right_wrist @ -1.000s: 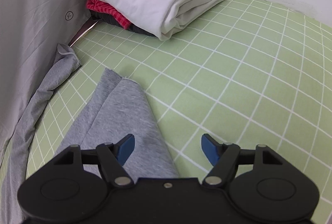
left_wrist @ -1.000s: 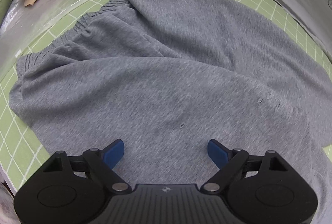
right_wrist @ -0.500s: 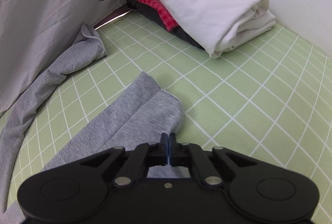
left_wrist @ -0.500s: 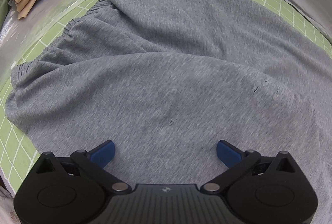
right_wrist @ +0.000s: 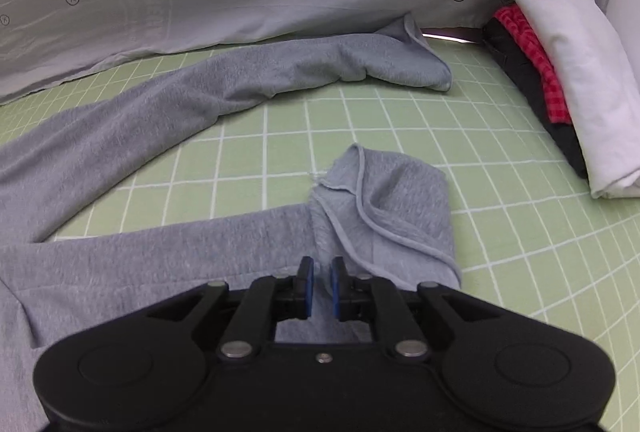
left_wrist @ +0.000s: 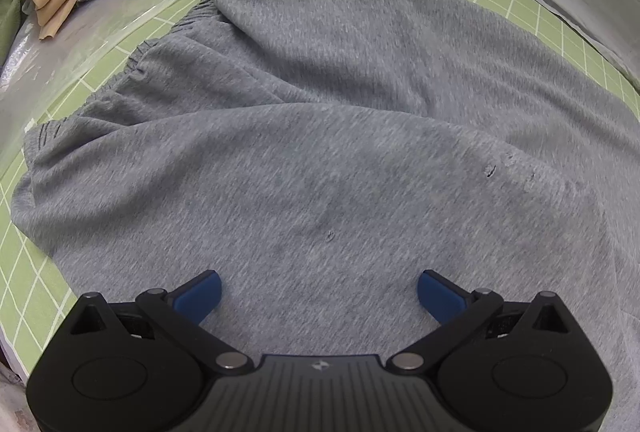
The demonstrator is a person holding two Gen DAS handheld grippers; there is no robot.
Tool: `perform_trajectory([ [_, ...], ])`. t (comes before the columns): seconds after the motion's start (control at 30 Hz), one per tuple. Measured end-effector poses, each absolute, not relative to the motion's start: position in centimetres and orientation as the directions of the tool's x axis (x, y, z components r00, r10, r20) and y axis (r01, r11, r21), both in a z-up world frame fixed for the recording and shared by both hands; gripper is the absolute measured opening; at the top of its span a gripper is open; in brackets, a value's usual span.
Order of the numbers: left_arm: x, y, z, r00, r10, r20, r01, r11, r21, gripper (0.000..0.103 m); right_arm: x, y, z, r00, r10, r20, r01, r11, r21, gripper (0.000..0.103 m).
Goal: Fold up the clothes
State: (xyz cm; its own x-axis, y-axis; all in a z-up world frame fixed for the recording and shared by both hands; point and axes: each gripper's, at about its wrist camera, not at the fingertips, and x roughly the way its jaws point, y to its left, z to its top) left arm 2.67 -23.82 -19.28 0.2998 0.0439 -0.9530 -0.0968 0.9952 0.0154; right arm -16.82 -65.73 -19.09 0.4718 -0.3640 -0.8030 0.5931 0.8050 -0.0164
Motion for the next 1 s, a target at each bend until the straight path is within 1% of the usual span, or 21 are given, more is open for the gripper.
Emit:
perform_trajectory([
  [0.07, 2.4, -23.9, -19.3, 0.306, 0.045, -0.951, -0.1, 0.995, 0.015, 0.103, -18.3, -65.8, -18.2, 0.491, -0.374, -0.787, 0.628, 0.778, 0.022, 0.031],
  [0.13, 2.4, -23.9, -19.3, 0.307, 0.046, -0.95, -0.102, 0.995, 0.015, 0.103, -20.1, -66.2, -17.2, 0.506, -0.403, -0.762, 0.666, 0.745, 0.049, 0.034],
  [0.2, 2.5, -23.9, -19.4, 0.308, 0.047, -0.95, -0.104, 0.994, 0.015, 0.103, -22.1, -67.1, -16.3, 0.508, -0.452, -0.733, 0.712, 0.699, 0.062, 0.039],
  [0.27, 2.6, -23.9, -19.4, 0.307, 0.047, -0.95, -0.105, 0.994, 0.015, 0.103, -24.0, -68.5, -15.8, 0.492, -0.494, -0.717, 0.771, 0.629, 0.095, 0.042],
  [0.33, 2.6, -23.9, -19.4, 0.308, 0.047, -0.95, -0.107, 0.994, 0.015, 0.103, -26.0, -70.4, -15.9, 0.472, -0.512, -0.718, 0.827, 0.54, 0.158, 0.043],
  [0.4, 2.6, -24.0, -19.3, 0.308, 0.047, -0.95, -0.108, 0.994, 0.014, 0.103, -27.3, -72.1, -17.0, 0.426, -0.504, -0.752, 0.868, 0.462, 0.182, 0.043],
  [0.47, 2.6, -24.0, -19.3, 0.308, 0.048, -0.95, -0.109, 0.994, 0.014, 0.103, -27.7, -72.9, -18.1, 0.376, -0.487, -0.788, 0.888, 0.433, 0.156, 0.043],
  [0.63, 2.4, -24.0, -19.3, 0.313, 0.052, -0.948, -0.12, 0.993, 0.015, 0.103, -27.1, -71.3, -19.6, 0.401, -0.426, -0.811, 0.86, 0.48, 0.174, 0.043],
  [0.77, 2.2, -24.0, -19.3, 0.319, 0.053, -0.946, -0.123, 0.992, 0.015, 0.103, -25.4, -68.6, -19.8, 0.441, -0.36, -0.822, 0.798, 0.576, 0.176, 0.043],
  [0.83, 2.2, -24.1, -19.4, 0.319, 0.054, -0.946, -0.124, 0.992, 0.015, 0.103, -24.9, -67.6, -19.4, 0.472, -0.349, -0.81, 0.757, 0.63, 0.17, 0.044],
  [0.93, 2.1, -24.1, -19.4, 0.32, 0.054, -0.946, -0.124, 0.992, 0.015, 0.103, -24.1, -66.0, -18.7, 0.516, -0.328, -0.791, 0.691, 0.706, 0.157, 0.043],
  [1.0, 2.1, -24.1, -19.4, 0.321, 0.054, -0.946, -0.124, 0.992, 0.015, 0.103, -24.3, -65.8, -18.1, 0.542, -0.345, -0.766, 0.684, 0.71, 0.165, 0.045],
])
